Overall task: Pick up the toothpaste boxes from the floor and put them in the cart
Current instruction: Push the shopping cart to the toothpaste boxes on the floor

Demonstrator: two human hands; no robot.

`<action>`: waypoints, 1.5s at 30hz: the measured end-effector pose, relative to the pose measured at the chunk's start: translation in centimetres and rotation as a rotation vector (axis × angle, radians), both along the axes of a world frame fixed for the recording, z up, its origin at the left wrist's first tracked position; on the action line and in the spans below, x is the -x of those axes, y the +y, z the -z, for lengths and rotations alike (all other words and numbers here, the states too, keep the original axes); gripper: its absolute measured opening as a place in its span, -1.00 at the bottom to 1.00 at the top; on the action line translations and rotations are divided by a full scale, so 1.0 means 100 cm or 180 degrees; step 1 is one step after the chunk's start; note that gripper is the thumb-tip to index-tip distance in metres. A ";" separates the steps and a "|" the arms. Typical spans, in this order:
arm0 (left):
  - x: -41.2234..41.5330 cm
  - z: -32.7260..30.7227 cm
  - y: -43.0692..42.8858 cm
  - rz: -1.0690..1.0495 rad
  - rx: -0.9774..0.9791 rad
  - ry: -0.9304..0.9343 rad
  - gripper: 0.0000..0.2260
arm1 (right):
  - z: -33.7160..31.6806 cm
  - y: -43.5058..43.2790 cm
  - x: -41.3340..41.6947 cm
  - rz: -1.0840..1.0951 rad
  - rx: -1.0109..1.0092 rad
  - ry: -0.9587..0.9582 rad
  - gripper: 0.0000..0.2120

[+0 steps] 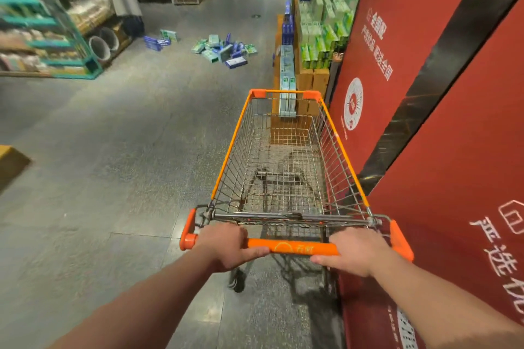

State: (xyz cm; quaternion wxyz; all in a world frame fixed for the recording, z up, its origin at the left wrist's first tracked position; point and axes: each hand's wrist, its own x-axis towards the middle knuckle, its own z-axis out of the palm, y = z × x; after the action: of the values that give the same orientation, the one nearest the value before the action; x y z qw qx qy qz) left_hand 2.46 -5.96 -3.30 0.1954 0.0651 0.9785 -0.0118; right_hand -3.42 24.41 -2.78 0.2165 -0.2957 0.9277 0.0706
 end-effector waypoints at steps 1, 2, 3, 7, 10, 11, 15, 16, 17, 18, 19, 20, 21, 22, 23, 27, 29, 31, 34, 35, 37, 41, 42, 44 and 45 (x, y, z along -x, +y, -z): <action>-0.002 -0.002 -0.006 -0.0046 0.0015 -0.0012 -0.23 | 0.000 -0.007 0.001 -0.0019 0.0028 -0.0007 -0.21; -0.004 -0.003 -0.011 -0.0089 0.0016 -0.0007 -0.24 | -0.001 -0.014 0.002 -0.0050 0.0062 -0.0005 -0.22; -0.007 -0.002 -0.016 -0.0128 0.0016 -0.0005 -0.25 | -0.002 -0.021 0.002 -0.0085 0.0055 -0.0020 -0.21; -0.023 0.002 -0.038 -0.0301 0.0059 0.0014 -0.22 | 0.001 -0.046 0.004 -0.0236 0.0106 0.0057 -0.18; -0.035 0.003 -0.058 -0.0354 0.0095 0.0098 -0.16 | 0.001 -0.071 0.004 -0.0365 0.0154 0.0145 -0.11; -0.037 0.003 -0.067 -0.0370 0.0100 0.0134 -0.15 | 0.001 -0.082 0.005 -0.0405 0.0186 0.0165 -0.10; -0.042 0.006 -0.113 -0.0469 0.0067 0.0309 -0.18 | 0.000 -0.130 0.012 -0.0491 0.0274 0.0169 -0.13; -0.042 0.007 -0.125 -0.0453 0.0082 0.0374 -0.19 | 0.000 -0.143 0.014 -0.0486 0.0314 0.0181 -0.14; -0.041 0.008 -0.138 -0.0413 0.0120 0.0449 -0.20 | 0.000 -0.157 0.017 -0.0464 0.0353 0.0190 -0.15; -0.039 0.009 -0.151 -0.0367 0.0182 0.0519 -0.20 | 0.001 -0.171 0.020 -0.0434 0.0371 0.0179 -0.15; -0.037 0.011 -0.166 -0.0342 0.0242 0.0573 -0.21 | 0.001 -0.185 0.023 -0.0428 0.0379 0.0157 -0.16; -0.035 0.013 -0.180 -0.0352 0.0284 0.0606 -0.21 | 0.003 -0.199 0.026 -0.0426 0.0381 0.0125 -0.16; -0.033 0.015 -0.194 -0.0386 0.0315 0.0608 -0.20 | 0.004 -0.213 0.029 -0.0418 0.0377 0.0087 -0.17; -0.031 0.016 -0.209 -0.0429 0.0332 0.0577 -0.18 | 0.004 -0.228 0.031 -0.0416 0.0348 0.0052 -0.18; -0.028 0.016 -0.223 -0.0493 0.0334 0.0501 -0.16 | 0.005 -0.243 0.035 -0.0416 0.0337 0.0029 -0.18; -0.008 0.005 -0.279 -0.0790 0.0249 0.0068 -0.08 | 0.006 -0.304 0.051 -0.0315 0.0334 -0.0072 -0.16; 0.007 0.000 -0.308 -0.0865 0.0207 -0.0016 -0.09 | 0.004 -0.336 0.061 -0.0228 0.0385 -0.0134 -0.15; 0.020 -0.001 -0.339 -0.0903 0.0142 -0.0007 -0.10 | 0.002 -0.368 0.073 -0.0198 0.0412 -0.0147 -0.16; 0.042 0.002 -0.383 -0.0870 0.0099 0.0029 -0.05 | 0.000 -0.411 0.089 -0.0229 0.0348 -0.0162 -0.20; 0.050 0.004 -0.397 -0.0852 0.0089 0.0043 -0.05 | 0.001 -0.424 0.096 -0.0230 0.0350 -0.0152 -0.20; 0.065 0.005 -0.422 -0.0829 0.0090 0.0075 -0.06 | 0.004 -0.450 0.111 -0.0190 0.0358 -0.0119 -0.15; 0.095 0.007 -0.468 -0.0776 0.0124 0.0158 -0.04 | 0.009 -0.497 0.142 -0.0140 0.0272 -0.0018 -0.05; 0.104 0.008 -0.481 -0.0752 0.0150 0.0187 -0.03 | 0.009 -0.509 0.151 -0.0128 0.0261 0.0018 -0.06; 0.122 0.009 -0.508 -0.0746 0.0175 0.0217 -0.02 | 0.008 -0.534 0.167 -0.0101 0.0279 0.0043 -0.10; 0.132 0.009 -0.521 -0.0758 0.0170 0.0217 -0.01 | 0.008 -0.546 0.175 -0.0085 0.0296 0.0032 -0.12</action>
State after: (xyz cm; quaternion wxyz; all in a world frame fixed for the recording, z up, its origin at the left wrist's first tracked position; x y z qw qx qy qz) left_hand -10.74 -58.01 -4.24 0.1638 -0.0573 0.9847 -0.0168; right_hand -20.91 -30.24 -3.58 0.1970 -0.3175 0.9270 0.0318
